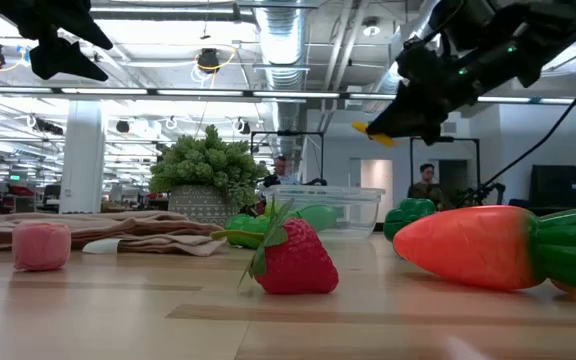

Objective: Pick and placing Produce into tupperware
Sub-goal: Put the yellow pepper into the transparent bin, then put the right pink peach into the transparent bin

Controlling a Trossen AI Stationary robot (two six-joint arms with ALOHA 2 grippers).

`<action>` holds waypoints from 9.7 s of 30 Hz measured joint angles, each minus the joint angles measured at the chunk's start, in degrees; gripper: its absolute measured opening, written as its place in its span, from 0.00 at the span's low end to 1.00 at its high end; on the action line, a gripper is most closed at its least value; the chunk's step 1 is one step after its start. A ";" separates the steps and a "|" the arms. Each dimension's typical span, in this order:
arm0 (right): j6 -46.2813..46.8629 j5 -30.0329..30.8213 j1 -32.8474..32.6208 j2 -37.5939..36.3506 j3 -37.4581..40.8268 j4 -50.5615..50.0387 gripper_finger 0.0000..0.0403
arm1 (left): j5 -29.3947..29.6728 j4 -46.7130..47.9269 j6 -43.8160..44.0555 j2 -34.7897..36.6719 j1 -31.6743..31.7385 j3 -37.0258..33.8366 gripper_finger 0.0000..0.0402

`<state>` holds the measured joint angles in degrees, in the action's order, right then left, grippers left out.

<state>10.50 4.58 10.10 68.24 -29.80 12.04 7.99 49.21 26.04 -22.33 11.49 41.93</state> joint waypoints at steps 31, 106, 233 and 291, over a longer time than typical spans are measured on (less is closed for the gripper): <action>-5.01 -0.31 3.07 22.17 -14.23 1.30 0.16 | 0.44 -0.13 -0.17 -0.02 0.02 0.00 0.77; -9.46 -7.54 4.29 22.09 -15.35 -6.46 0.23 | 1.46 -0.22 -2.93 -0.02 0.00 0.00 0.77; 95.38 37.71 -77.58 25.66 -9.01 -48.70 0.32 | 44.84 -9.68 48.45 -41.42 -52.96 -0.04 0.77; 91.04 39.92 -69.13 26.54 -9.01 -46.67 0.22 | 44.89 -6.19 48.19 -41.40 -51.91 -0.04 0.77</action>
<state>101.55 44.50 -59.03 94.78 -38.81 -34.63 52.88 43.02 74.23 -63.72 -40.42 41.89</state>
